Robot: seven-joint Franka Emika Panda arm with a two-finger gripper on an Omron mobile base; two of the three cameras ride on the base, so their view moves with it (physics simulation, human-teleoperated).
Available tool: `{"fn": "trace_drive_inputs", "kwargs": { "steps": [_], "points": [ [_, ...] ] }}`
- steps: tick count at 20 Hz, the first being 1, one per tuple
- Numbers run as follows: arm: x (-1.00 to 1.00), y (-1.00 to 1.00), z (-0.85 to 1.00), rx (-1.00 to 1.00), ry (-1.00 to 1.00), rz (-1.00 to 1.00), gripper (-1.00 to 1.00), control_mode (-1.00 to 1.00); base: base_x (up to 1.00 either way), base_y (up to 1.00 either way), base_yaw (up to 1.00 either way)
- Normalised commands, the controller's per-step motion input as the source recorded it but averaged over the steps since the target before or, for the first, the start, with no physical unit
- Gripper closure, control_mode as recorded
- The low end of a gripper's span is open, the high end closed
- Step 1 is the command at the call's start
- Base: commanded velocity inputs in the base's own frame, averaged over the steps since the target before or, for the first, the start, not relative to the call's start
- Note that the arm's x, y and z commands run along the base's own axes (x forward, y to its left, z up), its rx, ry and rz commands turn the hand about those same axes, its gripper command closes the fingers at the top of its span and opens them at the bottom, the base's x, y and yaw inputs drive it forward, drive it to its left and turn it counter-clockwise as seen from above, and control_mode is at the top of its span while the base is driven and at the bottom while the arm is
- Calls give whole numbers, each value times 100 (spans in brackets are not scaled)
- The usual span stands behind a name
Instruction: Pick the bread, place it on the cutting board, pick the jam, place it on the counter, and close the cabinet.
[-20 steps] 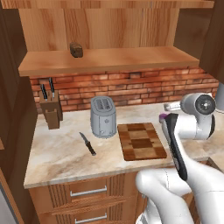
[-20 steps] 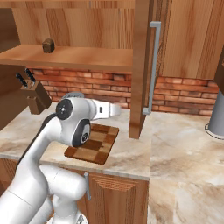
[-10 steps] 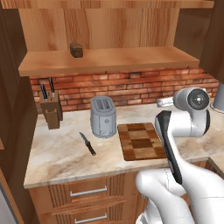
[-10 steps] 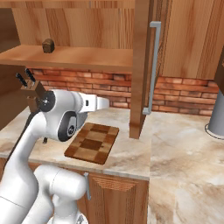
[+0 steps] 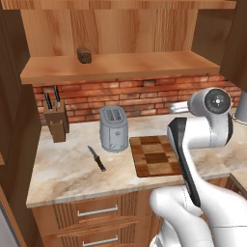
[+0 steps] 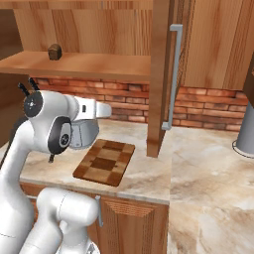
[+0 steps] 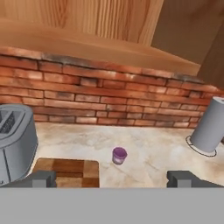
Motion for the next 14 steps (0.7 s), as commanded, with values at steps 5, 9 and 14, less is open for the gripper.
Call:
{"fn": "trace_drive_inputs", "kwargs": {
  "steps": [5, 9, 14],
  "points": [
    [-25, 24, 32, 1, 6, 0, -100, -100, 0, 0, 0],
    [-23, 24, 30, 1, 7, 0, -100, -100, 0, 0, 0],
    [-23, 23, 34, 2, 8, 0, -100, -100, 0, 0, 0]
  ]
}}
